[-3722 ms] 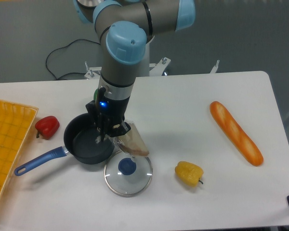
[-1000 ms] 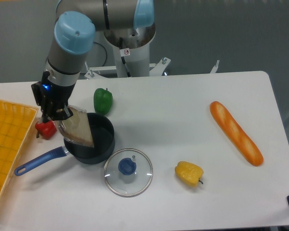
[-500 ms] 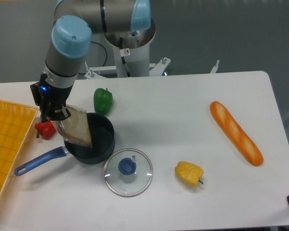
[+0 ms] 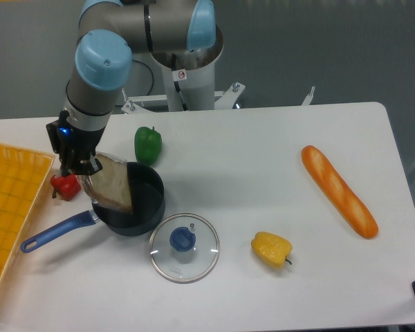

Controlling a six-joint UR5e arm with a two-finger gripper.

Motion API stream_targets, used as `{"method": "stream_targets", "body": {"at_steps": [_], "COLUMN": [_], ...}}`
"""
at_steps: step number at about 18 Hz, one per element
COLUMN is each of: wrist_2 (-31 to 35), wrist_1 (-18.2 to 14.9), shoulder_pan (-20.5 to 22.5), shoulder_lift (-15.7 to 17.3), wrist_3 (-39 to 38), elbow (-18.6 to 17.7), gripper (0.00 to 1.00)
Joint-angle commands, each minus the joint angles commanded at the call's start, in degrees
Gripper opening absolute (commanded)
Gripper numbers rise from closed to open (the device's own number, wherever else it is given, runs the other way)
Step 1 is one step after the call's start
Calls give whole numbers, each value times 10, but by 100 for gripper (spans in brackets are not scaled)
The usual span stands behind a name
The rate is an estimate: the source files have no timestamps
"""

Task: Put the toast in the pot
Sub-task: 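Lower the toast slice edge-first into the saucepan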

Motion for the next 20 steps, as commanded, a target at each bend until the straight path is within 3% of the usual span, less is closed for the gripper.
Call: {"method": "stream_targets", "body": {"at_steps": [20], "wrist_2": [4], "wrist_1": [1], "shoulder_pan": [0], "shoulder_lift": [-14], "wrist_3": [30], "elbow": [2], "gripper": [15]}}
